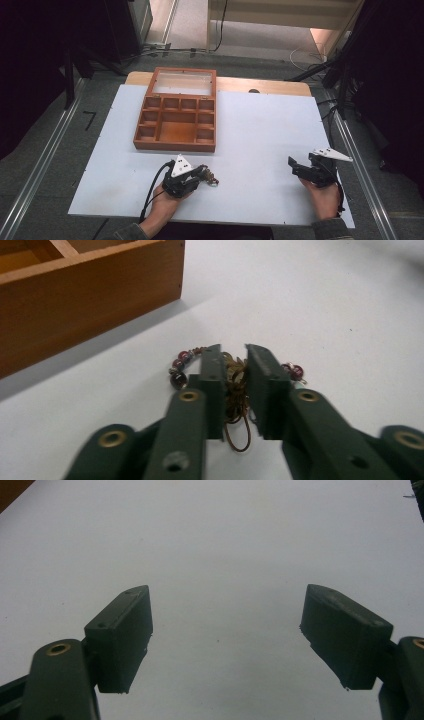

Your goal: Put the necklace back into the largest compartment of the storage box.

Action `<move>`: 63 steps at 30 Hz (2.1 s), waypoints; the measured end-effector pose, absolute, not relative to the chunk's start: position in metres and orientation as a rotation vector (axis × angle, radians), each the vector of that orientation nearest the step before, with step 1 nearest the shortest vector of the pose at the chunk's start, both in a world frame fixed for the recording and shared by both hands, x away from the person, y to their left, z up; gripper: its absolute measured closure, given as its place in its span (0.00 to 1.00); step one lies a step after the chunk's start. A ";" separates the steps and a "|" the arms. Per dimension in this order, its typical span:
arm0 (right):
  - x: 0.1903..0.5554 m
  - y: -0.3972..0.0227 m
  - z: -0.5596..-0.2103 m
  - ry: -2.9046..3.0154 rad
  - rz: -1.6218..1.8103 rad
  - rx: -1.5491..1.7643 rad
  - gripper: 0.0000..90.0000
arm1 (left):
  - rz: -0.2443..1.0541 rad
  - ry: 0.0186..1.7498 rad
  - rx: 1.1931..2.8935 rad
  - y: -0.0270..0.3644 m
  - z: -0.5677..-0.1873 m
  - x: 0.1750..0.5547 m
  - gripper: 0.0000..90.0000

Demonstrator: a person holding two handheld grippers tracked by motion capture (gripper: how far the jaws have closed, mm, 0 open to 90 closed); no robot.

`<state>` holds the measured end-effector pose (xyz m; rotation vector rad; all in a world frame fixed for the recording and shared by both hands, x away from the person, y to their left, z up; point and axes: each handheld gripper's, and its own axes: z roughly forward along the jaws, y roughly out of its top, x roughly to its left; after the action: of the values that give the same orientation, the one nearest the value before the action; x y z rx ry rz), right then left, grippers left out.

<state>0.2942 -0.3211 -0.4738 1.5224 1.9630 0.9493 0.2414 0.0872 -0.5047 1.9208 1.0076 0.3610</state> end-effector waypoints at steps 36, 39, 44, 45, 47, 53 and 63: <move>0.295 -0.322 -0.474 1.964 0.951 1.521 0.21 | 0.332 1.015 1.801 0.108 -0.478 0.242 1.00; 0.295 -0.322 -0.474 1.963 0.952 1.522 0.21 | 0.334 1.015 1.794 0.110 -0.476 0.243 1.00; 0.295 -0.321 -0.474 1.962 0.953 1.522 0.21 | 0.333 1.013 1.777 0.112 -0.470 0.243 1.00; 0.295 -0.322 -0.474 1.962 0.956 1.521 0.20 | 0.339 1.013 1.772 0.113 -0.469 0.243 1.00; 0.295 -0.322 -0.474 1.960 0.960 1.522 0.20 | 0.345 1.015 1.767 0.115 -0.466 0.243 1.00; 0.295 -0.322 -0.474 1.962 0.954 1.520 0.20 | 0.360 1.027 1.744 0.123 -0.458 0.244 1.00; 0.295 -0.322 -0.474 1.962 0.954 1.518 0.20 | 0.372 1.038 1.720 0.127 -0.452 0.246 1.00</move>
<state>0.2952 -0.3215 -0.4745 1.5184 1.9623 0.9544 0.2463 0.1270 -0.4518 1.7201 1.0375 0.3718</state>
